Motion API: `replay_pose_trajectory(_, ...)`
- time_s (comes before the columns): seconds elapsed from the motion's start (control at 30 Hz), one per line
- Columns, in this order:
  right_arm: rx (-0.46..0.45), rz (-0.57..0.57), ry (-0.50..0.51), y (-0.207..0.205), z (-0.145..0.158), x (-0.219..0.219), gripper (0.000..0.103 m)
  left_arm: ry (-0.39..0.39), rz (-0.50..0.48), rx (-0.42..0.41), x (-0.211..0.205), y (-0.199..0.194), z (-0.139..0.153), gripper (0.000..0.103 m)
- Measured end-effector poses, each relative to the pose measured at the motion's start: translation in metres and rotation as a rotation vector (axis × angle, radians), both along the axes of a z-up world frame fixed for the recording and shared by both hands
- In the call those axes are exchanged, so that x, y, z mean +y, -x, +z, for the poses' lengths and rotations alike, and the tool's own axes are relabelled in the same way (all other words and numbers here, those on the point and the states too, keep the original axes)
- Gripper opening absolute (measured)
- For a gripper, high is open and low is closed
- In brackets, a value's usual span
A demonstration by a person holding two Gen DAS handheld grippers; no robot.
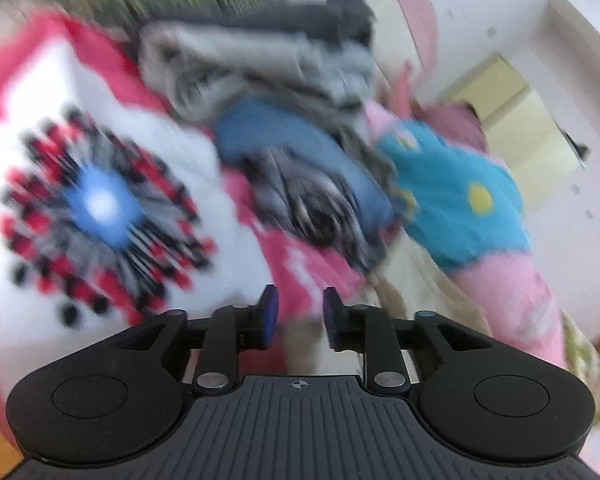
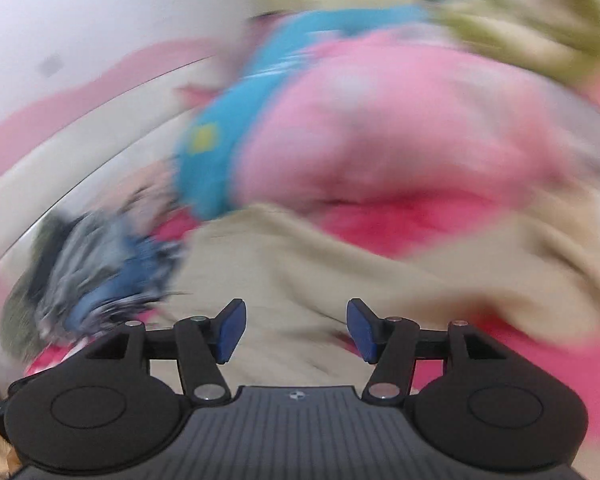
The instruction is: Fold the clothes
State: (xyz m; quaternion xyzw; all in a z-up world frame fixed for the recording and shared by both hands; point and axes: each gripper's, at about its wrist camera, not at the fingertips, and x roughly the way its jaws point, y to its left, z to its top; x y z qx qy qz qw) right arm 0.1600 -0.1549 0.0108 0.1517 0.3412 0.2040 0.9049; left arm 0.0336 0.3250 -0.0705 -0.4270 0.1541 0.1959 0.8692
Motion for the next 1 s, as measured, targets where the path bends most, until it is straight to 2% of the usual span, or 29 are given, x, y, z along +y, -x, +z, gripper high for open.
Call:
replay_pose_trajectory(0.1, 0.07, -0.187, -0.106, 0.044, -0.017, -0.084, 0.059, -0.086, 0.057, 0.018, -0.006, 0.003, 0.015, 0.029)
replay_pose_trajectory(0.23, 0.119, -0.382, -0.227, 0.092, -0.04, -0.164, 0.059, -0.168, 0.024, 0.024, -0.033, 0.008, 0.042, 0.029)
replay_pose_trajectory(0.33, 0.143, -0.47, -0.313, 0.116, -0.059, -0.206, 0.06, -0.22, -0.087, 0.013, -0.072, 0.007, 0.067, 0.031)
replay_pose_trajectory(0.4, 0.153, -0.489, -0.346, 0.122, -0.069, -0.221, 0.06, -0.264, -0.193, 0.008, -0.106, 0.0, 0.081, 0.037)
replay_pose_trajectory(0.5, 0.164, -0.499, -0.368, 0.126, -0.081, -0.237, 0.06, -0.296, -0.366, 0.004, -0.16, -0.02, 0.09, 0.041)
replay_pose_trajectory(0.6, 0.148, -0.475, -0.318, 0.117, -0.078, -0.237, 0.06, -0.331, -0.543, 0.019, -0.216, -0.049, 0.086, 0.041)
replay_pose_trajectory(0.7, 0.119, -0.444, -0.245, 0.1, -0.066, -0.233, 0.06, -0.407, -0.638, 0.071, -0.26, -0.081, 0.073, 0.041)
replay_pose_trajectory(0.87, 0.048, -0.326, -0.068, 0.045, -0.041, -0.209, 0.068, -0.433, -0.613, 0.148, -0.285, -0.128, 0.043, 0.041)
replay_pose_trajectory(0.93, 0.032, -0.283, 0.007, 0.016, -0.037, -0.196, 0.071, -0.43, -0.591, 0.167, -0.284, -0.138, 0.031, 0.041)
replay_pose_trajectory(1.0, 0.037, -0.285, 0.03, -0.019, -0.041, -0.193, 0.072, -0.425, -0.569, 0.184, -0.283, -0.147, 0.021, 0.041)
